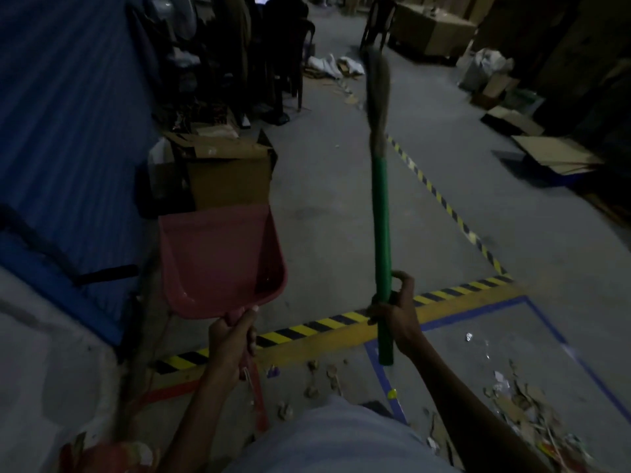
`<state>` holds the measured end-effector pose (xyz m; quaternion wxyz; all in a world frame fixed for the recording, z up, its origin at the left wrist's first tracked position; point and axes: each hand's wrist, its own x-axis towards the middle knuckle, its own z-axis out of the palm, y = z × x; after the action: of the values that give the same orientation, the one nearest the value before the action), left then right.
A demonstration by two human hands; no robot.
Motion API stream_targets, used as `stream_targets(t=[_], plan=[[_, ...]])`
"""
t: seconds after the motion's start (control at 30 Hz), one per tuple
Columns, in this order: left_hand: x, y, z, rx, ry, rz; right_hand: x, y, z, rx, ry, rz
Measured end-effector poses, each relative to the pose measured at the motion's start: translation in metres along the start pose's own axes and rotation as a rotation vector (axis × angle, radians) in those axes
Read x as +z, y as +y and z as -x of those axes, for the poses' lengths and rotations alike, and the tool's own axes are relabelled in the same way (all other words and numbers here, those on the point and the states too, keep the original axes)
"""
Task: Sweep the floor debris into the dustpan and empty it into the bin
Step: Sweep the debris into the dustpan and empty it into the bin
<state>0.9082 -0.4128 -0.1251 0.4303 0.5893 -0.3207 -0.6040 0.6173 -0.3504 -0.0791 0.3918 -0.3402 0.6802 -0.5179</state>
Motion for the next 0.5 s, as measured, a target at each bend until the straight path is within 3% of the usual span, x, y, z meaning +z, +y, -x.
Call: stream_targets(t=[0.13,0.33,0.43,0.5], plan=[[0.018,0.002,0.016,0.051,0.04,0.042,-0.019,0.016,-0.057,0.281,0.035,-0.103],[0.06,0.0,0.058,0.118,0.094,0.074,-0.047,0.028,-0.082,0.097,0.285,0.218],[0.077,-0.017,0.082,0.111,0.108,0.04,-0.073,0.054,-0.061,-0.02,0.26,0.23],[0.083,-0.033,0.098,0.089,0.138,0.045,-0.087,0.071,-0.049,-0.022,0.128,0.127]])
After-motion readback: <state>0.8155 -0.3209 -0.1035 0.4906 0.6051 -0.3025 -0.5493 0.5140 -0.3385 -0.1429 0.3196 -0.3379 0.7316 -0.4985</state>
